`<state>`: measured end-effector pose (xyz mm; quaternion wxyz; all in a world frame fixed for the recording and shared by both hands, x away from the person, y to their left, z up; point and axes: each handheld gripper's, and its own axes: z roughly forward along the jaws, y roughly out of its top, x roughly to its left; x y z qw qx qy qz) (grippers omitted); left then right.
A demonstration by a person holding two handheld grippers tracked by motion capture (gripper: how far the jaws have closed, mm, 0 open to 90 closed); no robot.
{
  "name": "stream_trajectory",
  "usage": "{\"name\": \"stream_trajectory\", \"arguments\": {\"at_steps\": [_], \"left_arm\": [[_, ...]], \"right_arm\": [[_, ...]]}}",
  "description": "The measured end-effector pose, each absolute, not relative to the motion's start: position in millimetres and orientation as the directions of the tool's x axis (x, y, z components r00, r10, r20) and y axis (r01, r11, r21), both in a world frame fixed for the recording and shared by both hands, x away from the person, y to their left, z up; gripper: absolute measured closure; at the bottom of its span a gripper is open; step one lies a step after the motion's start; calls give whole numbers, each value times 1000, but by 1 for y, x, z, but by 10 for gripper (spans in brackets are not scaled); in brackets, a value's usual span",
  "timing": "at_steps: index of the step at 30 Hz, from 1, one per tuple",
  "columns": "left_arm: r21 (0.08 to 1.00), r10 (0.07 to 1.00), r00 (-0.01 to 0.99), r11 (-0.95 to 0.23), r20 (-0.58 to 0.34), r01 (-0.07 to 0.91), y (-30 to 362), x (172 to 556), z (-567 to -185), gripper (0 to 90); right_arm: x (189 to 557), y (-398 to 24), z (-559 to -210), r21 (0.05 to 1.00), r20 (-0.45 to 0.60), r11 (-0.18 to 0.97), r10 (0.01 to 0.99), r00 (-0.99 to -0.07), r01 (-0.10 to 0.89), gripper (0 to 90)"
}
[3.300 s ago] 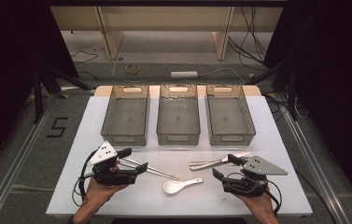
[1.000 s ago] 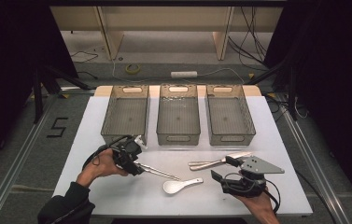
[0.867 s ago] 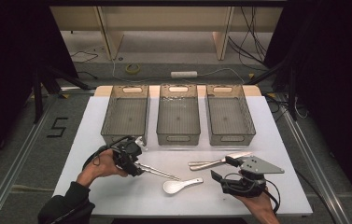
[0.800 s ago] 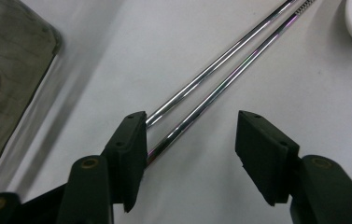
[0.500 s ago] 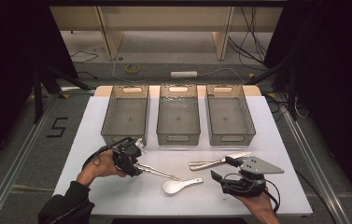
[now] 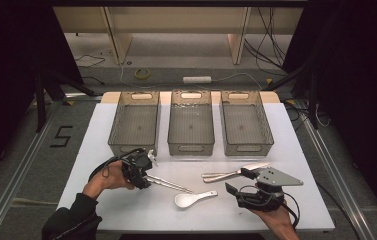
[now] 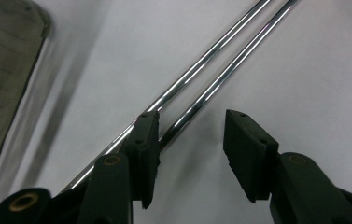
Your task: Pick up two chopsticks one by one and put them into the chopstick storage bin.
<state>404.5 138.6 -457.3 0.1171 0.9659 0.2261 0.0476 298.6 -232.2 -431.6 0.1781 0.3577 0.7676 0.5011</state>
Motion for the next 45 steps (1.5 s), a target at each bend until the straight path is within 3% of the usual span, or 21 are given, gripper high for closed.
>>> {"name": "stream_trajectory", "arguments": {"at_steps": [6, 24, 45], "left_arm": [[218, 422, 906, -887, 25, 407, 136, 405, -462, 551], [172, 395, 919, -906, 11, 387, 135, 399, -460, 686], [170, 324, 946, -934, 26, 315, 136, 386, -460, 793]], "right_arm": [[298, -232, -432, 896, 86, 243, 727, -681, 372, 268], [299, -231, -432, 893, 82, 252, 724, -685, 372, 270], [299, -231, -432, 890, 81, 259, 720, -690, 375, 270]]}}
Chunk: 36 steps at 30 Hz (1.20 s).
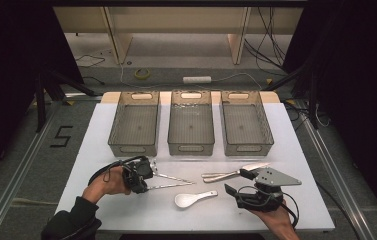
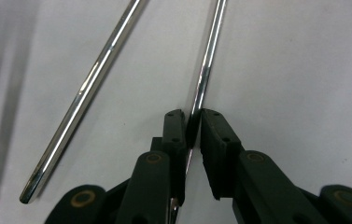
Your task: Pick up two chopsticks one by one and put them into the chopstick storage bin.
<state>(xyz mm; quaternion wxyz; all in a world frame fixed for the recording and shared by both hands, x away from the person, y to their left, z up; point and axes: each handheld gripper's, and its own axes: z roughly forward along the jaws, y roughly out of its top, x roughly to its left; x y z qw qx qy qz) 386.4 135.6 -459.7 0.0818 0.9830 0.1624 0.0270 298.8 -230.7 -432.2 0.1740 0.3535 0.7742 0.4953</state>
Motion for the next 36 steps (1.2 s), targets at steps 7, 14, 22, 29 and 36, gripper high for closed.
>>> {"name": "stream_trajectory", "arguments": {"at_steps": [7, 14, 22, 29, 36], "left_arm": [[171, 301, 953, -941, 26, 292, 135, 385, -460, 820], [171, 294, 956, -943, 20, 286, 136, 385, -460, 837], [169, 308, 951, -938, 5, 303, 136, 384, -459, 846], [201, 329, 944, -925, -3, 323, 136, 382, -447, 848], [264, 347, 937, -902, -30, 342, 136, 378, -435, 848]], "right_arm": [[299, -230, -432, 888, 77, 264, 719, -690, 375, 271], [299, -230, -432, 888, 78, 266, 718, -692, 376, 271], [299, -230, -432, 886, 78, 268, 717, -693, 377, 271], [299, -230, -433, 886, 78, 270, 716, -694, 378, 270], [299, -230, -433, 885, 78, 270, 715, -695, 378, 271]]}}
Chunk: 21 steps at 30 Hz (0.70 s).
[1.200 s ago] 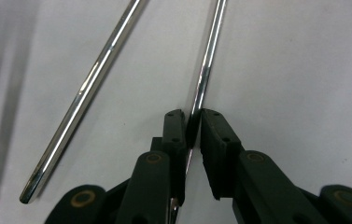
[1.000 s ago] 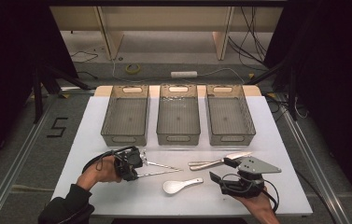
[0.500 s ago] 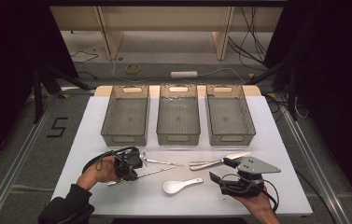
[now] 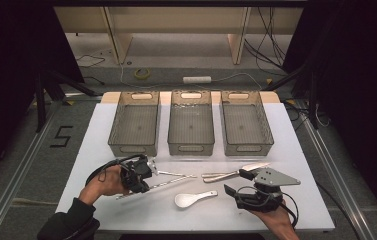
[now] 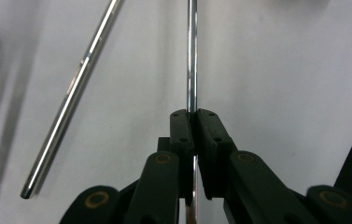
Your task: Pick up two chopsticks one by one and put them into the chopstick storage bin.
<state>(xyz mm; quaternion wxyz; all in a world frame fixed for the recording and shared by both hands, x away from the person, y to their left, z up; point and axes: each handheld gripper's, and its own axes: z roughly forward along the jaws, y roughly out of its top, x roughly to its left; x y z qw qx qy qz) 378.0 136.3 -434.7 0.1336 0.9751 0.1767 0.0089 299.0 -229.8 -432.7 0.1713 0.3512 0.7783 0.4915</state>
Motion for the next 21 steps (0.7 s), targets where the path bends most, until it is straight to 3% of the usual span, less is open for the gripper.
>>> {"name": "stream_trajectory", "arguments": {"at_steps": [11, 21], "left_arm": [[438, 427, 904, -806, -35, 398, 142, 379, -404, 848], [565, 561, 828, -683, 0, 462, 154, 388, -381, 847]], "right_arm": [[299, -230, -433, 885, 83, 267, 715, -694, 381, 270], [300, -230, -433, 883, 82, 270, 716, -693, 384, 270]]}}
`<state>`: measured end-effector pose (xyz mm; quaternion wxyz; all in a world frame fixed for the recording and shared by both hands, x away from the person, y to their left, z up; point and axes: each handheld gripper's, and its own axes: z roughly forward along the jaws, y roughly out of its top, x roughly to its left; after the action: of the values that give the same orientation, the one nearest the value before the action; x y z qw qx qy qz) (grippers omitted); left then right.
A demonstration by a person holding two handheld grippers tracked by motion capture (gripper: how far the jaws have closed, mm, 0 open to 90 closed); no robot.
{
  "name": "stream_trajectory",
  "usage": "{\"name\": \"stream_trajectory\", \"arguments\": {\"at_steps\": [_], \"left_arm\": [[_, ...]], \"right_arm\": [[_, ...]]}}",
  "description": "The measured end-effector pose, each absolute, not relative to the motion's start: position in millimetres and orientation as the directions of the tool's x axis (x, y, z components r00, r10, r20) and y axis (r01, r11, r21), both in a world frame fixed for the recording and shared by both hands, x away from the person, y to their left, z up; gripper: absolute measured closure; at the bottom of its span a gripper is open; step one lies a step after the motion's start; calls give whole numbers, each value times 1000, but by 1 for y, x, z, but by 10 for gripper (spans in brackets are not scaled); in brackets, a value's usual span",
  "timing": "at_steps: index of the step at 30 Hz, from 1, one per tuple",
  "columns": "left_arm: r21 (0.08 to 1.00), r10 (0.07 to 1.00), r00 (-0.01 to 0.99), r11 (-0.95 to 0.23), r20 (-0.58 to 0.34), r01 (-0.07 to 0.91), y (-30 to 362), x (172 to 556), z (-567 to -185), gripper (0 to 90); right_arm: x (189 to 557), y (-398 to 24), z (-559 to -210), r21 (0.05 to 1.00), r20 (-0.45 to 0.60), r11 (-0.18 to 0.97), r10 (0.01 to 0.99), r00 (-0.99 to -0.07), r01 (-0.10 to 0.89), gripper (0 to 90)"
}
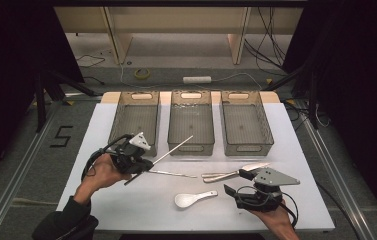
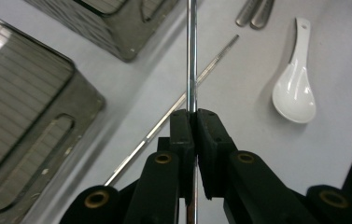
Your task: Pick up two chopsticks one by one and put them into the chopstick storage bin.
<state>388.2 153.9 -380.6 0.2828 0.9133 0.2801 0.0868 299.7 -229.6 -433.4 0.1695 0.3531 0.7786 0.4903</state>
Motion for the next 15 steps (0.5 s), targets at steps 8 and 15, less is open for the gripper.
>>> {"name": "stream_trajectory", "arguments": {"at_steps": [8, 15], "left_arm": [[621, 639, 769, -601, -5, 503, 170, 402, -374, 847], [654, 708, 706, -527, -15, 543, 186, 417, -372, 848]], "right_arm": [[300, -229, -434, 882, 86, 269, 717, -692, 388, 270], [300, -230, -434, 882, 86, 268, 717, -691, 388, 270]]}}
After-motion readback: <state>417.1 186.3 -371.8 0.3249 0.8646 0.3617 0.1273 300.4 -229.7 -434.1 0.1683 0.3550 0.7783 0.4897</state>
